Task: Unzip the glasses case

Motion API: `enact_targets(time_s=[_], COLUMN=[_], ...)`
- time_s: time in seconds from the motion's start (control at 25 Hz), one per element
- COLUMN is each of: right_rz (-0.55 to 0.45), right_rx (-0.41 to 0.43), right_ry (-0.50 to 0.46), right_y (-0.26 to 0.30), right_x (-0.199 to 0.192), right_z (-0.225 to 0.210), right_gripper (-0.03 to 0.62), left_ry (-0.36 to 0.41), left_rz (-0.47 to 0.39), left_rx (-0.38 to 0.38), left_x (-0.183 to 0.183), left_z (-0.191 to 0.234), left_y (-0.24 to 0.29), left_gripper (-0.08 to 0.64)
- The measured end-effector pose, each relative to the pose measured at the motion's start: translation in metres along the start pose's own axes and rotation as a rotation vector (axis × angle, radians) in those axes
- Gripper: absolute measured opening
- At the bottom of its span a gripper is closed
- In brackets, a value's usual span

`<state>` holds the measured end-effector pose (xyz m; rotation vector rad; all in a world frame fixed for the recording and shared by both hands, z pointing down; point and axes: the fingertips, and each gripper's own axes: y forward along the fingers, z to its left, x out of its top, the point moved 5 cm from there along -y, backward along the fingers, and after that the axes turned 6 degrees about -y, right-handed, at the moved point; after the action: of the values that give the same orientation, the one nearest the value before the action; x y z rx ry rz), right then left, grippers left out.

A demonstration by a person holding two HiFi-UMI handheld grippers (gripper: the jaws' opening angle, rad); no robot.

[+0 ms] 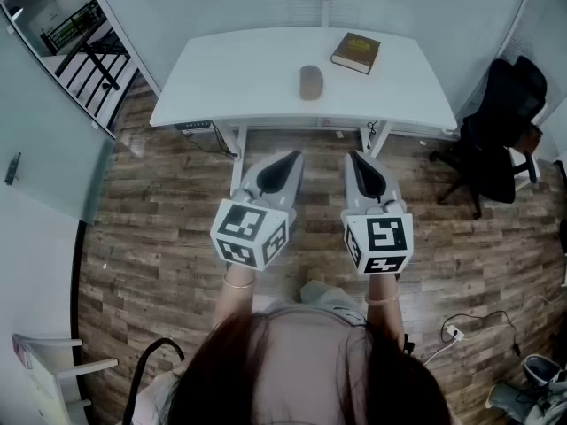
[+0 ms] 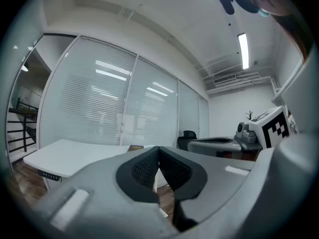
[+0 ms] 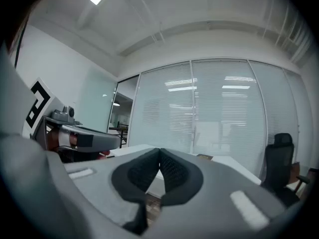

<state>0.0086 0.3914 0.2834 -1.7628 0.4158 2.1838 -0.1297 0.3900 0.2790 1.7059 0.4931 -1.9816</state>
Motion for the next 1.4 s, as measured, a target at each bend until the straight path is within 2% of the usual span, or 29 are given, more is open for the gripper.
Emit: enact_targets(time_s=[0.2,0.4,1.0,1.2,1.4], right_rz=[-0.005,-0.005,0.012,0.04,0.048], right_rx=[0.004,0.036,0.107,0.097,0.117], right_ry=[0.015,0.092,0.04,0.024,0.066], right_y=[0.011,0.018,0.072,0.094,0.11], right_x=[-0.002,-0.008,-0.031,-0.039,-0.044], right_z=[-0.02,-0.035,-0.077,-0.087,-0.096], right_gripper=[0.002,0.002,0.002,0.002,0.002], left_ry=[-0.003,-0.01,-0.042,-0.04,-0.058], left_rz=[-0.016,-0.018,-0.016,0.005,0.021], left_rx=[0.012,0.022,0.093,0.117,0.128], left_x=[0.005,0.005,-0.002,-0.005,-0.008], left_z=[0.002,0.003,0.022,0.034,0.047], left_y=[0.023,0.043,0.103,0.118,0.135], left_gripper=[0.0,0.0,0.0,0.0,0.0])
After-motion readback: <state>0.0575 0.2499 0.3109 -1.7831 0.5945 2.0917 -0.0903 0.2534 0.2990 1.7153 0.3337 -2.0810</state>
